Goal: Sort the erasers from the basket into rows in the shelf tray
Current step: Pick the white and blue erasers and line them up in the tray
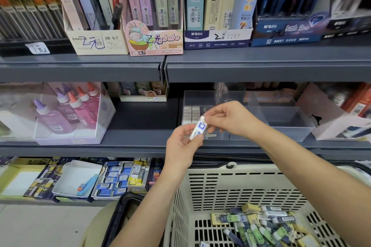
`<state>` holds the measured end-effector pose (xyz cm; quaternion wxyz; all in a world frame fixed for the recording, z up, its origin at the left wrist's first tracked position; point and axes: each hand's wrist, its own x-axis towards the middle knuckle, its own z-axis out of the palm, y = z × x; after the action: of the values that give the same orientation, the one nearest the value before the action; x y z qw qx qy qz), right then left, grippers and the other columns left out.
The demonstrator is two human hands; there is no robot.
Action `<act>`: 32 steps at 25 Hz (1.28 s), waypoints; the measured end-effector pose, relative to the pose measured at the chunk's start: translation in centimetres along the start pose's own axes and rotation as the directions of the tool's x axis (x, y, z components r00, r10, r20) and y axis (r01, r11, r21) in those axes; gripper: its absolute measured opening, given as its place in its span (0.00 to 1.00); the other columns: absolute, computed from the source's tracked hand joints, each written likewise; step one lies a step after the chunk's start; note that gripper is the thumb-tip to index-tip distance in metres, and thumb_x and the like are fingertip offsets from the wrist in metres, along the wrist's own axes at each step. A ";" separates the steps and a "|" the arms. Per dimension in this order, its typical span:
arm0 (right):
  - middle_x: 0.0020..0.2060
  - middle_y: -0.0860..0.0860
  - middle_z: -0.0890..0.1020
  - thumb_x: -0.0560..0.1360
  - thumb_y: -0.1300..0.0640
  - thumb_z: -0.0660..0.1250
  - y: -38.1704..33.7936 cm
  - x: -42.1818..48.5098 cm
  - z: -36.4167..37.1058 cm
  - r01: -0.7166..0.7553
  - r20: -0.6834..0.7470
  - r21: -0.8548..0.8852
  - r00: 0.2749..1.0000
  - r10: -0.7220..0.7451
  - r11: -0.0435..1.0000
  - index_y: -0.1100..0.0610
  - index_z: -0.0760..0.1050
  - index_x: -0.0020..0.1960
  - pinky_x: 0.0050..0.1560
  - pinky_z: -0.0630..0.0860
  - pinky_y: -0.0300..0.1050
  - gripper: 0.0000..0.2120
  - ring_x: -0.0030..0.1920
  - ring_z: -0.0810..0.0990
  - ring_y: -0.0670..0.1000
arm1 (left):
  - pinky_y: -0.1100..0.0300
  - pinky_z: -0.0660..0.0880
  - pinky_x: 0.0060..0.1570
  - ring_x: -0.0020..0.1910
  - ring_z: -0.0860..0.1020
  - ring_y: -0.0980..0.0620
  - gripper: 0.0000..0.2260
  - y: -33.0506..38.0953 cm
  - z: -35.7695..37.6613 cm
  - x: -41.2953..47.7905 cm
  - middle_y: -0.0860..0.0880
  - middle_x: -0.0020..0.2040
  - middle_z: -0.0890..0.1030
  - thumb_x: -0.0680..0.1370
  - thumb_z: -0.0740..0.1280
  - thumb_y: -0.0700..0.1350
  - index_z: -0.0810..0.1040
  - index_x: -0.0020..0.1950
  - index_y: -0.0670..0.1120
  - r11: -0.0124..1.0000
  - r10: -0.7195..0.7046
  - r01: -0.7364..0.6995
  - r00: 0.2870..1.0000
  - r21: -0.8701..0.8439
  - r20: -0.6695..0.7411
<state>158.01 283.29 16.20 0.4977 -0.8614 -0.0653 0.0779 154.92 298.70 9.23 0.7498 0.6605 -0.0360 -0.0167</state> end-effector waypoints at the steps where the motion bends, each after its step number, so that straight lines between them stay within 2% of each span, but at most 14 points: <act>1: 0.33 0.45 0.84 0.73 0.60 0.68 -0.2 0.2 -0.3 0.002 -0.020 -0.020 1.000 -0.002 1.000 0.54 0.80 0.44 0.33 0.75 0.31 0.03 0.31 0.81 0.40 | 0.64 0.77 0.46 0.45 0.81 0.59 0.10 0.1 -0.1 0.1 0.52 0.48 0.82 0.74 0.69 0.39 0.77 0.51 0.52 0.999 0.022 -0.020 0.999 0.049 -0.038; 3: 0.33 0.41 0.82 0.73 0.59 0.68 -0.4 0.8 -1.1 0.028 -0.138 -0.111 0.990 -0.043 0.993 0.46 0.77 0.39 0.30 0.72 0.30 0.09 0.29 0.78 0.37 | 0.69 0.75 0.47 0.49 0.79 0.60 0.11 0.2 -0.5 0.7 0.55 0.50 0.80 0.74 0.70 0.41 0.75 0.50 0.55 0.990 0.074 -0.052 0.983 0.131 -0.169; 5: 0.33 0.37 0.79 0.73 0.57 0.67 -0.6 1.5 -1.9 -0.002 -0.261 -0.265 0.963 -0.070 0.964 0.42 0.74 0.37 0.28 0.69 0.33 0.11 0.30 0.76 0.38 | 0.74 0.72 0.47 0.54 0.76 0.59 0.12 0.1 -1.1 1.5 0.56 0.54 0.77 0.75 0.68 0.40 0.74 0.55 0.52 0.984 0.088 -0.042 0.959 0.172 -0.271; 6: 0.34 0.36 0.78 0.74 0.55 0.66 -0.6 1.9 -2.0 -0.030 -0.280 -0.342 0.957 -0.072 0.939 0.42 0.74 0.38 0.30 0.68 0.33 0.10 0.32 0.76 0.40 | 0.74 0.71 0.48 0.56 0.74 0.58 0.15 0.0 -1.2 1.9 0.56 0.56 0.75 0.75 0.68 0.39 0.73 0.60 0.49 0.980 0.060 -0.005 0.961 0.199 -0.270; 8: 0.39 0.39 0.79 0.75 0.56 0.65 0.0 2.7 -1.4 -0.066 -0.241 -0.440 0.969 -0.047 0.896 0.43 0.74 0.43 0.37 0.70 0.34 0.07 0.37 0.77 0.44 | 0.72 0.70 0.51 0.58 0.72 0.57 0.19 -0.5 -1.1 2.5 0.54 0.57 0.73 0.77 0.66 0.37 0.69 0.67 0.44 0.962 -0.024 0.077 0.979 0.261 -0.201; 11: 0.48 0.47 0.82 0.76 0.57 0.63 1.3 3.2 0.4 -0.072 -0.133 -0.480 0.991 0.008 0.874 0.50 0.78 0.50 0.46 0.71 0.35 0.07 0.45 0.78 0.48 | 0.79 0.70 0.43 0.52 0.74 0.61 0.17 -1.0 -0.7 2.7 0.57 0.52 0.74 0.77 0.64 0.37 0.69 0.66 0.43 0.945 -0.031 0.076 0.989 0.318 -0.145; 14: 0.56 0.50 0.81 0.78 0.57 0.60 2.0 3.5 1.1 -0.083 -0.063 -0.540 0.996 0.059 0.838 0.53 0.78 0.56 0.52 0.71 0.39 0.11 0.53 0.78 0.51 | 0.81 0.69 0.41 0.48 0.74 0.64 0.16 -1.5 -0.8 2.9 0.59 0.50 0.74 0.77 0.64 0.37 0.70 0.65 0.43 0.937 -0.012 0.061 0.989 0.343 -0.145; 18: 0.56 0.51 0.81 0.79 0.57 0.59 2.1 3.4 0.8 -0.072 -0.056 -0.533 0.997 0.050 0.843 0.54 0.78 0.57 0.54 0.71 0.40 0.12 0.55 0.78 0.51 | 0.82 0.68 0.42 0.47 0.73 0.65 0.17 -1.3 -0.6 2.7 0.59 0.50 0.74 0.77 0.64 0.37 0.70 0.66 0.44 0.924 0.001 0.048 0.992 0.379 -0.128; 22: 0.56 0.49 0.81 0.78 0.57 0.61 2.1 1.3 0.2 -0.034 -0.174 -0.446 0.984 -0.049 0.895 0.53 0.78 0.59 0.56 0.69 0.37 0.12 0.55 0.78 0.48 | 0.75 0.66 0.52 0.52 0.71 0.66 0.22 -0.4 -1.8 0.5 0.62 0.54 0.72 0.77 0.66 0.41 0.66 0.70 0.45 0.878 -0.045 0.076 0.996 0.472 -0.076; 24: 0.49 0.46 0.82 0.76 0.56 0.63 2.4 -1.0 -0.1 0.010 -0.298 -0.391 0.945 -0.137 0.920 0.52 0.79 0.55 0.51 0.69 0.33 0.10 0.48 0.77 0.43 | 0.72 0.66 0.55 0.55 0.71 0.66 0.23 -0.7 -3.2 -1.9 0.59 0.60 0.74 0.76 0.67 0.44 0.66 0.70 0.46 0.808 -0.040 0.058 0.998 0.586 -0.044; 26: 0.42 0.41 0.81 0.75 0.56 0.65 3.2 -4.4 0.4 0.097 -0.355 -0.314 0.910 -0.212 0.944 0.50 0.80 0.51 0.46 0.69 0.27 0.07 0.42 0.76 0.38 | 0.65 0.66 0.61 0.63 0.70 0.58 0.24 -1.3 -4.3 -4.6 0.53 0.65 0.73 0.76 0.66 0.47 0.66 0.71 0.46 0.679 -0.041 0.024 0.999 0.734 0.006; 28: 0.39 0.39 0.81 0.75 0.54 0.64 4.6 -7.9 1.7 0.159 -0.288 -0.267 0.928 -0.236 0.951 0.48 0.80 0.49 0.44 0.71 0.25 0.07 0.42 0.77 0.37 | 0.63 0.64 0.62 0.65 0.70 0.53 0.21 -1.7 -4.5 -6.1 0.49 0.66 0.72 0.77 0.64 0.44 0.68 0.70 0.46 0.593 -0.042 -0.005 0.998 0.805 0.038; 30: 0.41 0.39 0.81 0.74 0.51 0.62 6.9 -10.7 3.4 0.162 -0.127 -0.292 0.970 -0.206 0.943 0.48 0.80 0.51 0.45 0.73 0.27 0.09 0.43 0.78 0.38 | 0.65 0.64 0.60 0.62 0.72 0.52 0.18 -1.6 -4.3 -6.1 0.47 0.65 0.74 0.78 0.61 0.40 0.71 0.68 0.46 0.600 -0.058 0.006 0.998 0.800 0.037; 32: 0.46 0.41 0.81 0.75 0.49 0.61 9.7 -12.2 5.0 0.150 0.065 -0.359 0.989 -0.136 0.921 0.49 0.78 0.55 0.47 0.72 0.25 0.11 0.44 0.77 0.37 | 0.62 0.66 0.60 0.61 0.74 0.50 0.17 -1.4 -4.3 -5.7 0.45 0.62 0.76 0.77 0.61 0.37 0.73 0.66 0.45 0.605 -0.058 0.006 0.998 0.796 0.036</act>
<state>145.41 280.38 6.12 0.3329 -0.9297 -0.1510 0.0446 149.63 303.15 7.15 0.3769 0.9244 -0.0497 -0.0318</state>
